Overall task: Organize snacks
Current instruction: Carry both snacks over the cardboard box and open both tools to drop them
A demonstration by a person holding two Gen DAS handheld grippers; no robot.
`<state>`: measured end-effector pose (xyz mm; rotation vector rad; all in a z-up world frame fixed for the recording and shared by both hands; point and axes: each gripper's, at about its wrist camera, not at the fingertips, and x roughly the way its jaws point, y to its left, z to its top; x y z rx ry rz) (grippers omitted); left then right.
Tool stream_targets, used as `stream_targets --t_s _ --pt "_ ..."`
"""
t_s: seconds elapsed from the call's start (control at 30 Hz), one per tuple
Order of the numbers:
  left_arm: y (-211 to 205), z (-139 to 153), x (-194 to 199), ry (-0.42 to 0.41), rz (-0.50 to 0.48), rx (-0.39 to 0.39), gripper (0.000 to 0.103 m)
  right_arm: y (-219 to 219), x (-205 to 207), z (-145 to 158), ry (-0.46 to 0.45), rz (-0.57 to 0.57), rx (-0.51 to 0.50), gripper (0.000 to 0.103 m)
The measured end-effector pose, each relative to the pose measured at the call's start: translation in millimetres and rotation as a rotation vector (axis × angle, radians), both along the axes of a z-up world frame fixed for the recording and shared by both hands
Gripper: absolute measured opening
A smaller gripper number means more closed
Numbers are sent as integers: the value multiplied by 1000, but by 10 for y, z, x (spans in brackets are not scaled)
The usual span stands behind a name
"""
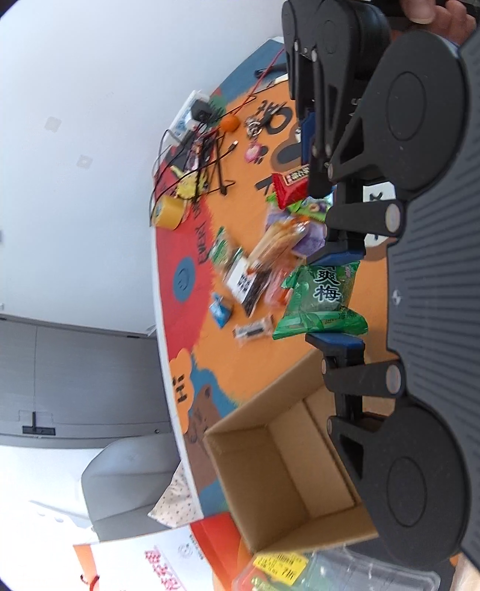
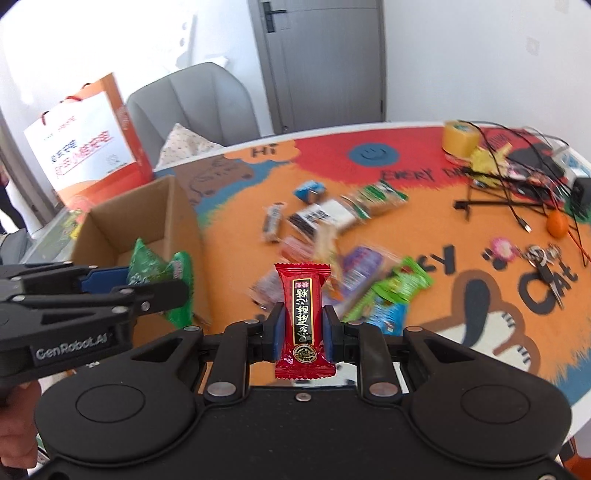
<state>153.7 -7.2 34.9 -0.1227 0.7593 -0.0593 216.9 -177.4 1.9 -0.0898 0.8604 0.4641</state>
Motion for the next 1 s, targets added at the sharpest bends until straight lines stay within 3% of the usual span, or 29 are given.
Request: stream_targets --t_s 0.3,0.73,1.0 --pt "437 76 -59 -11 68 -4 35 434 41 72 4 44 22 22" --pt "985 -94 -142 39 147 -30 36 1092 54 89 11 137 18 22" --pt "1209 -35 -245 40 185 -48 42 1386 56 21 35 176 13 22"
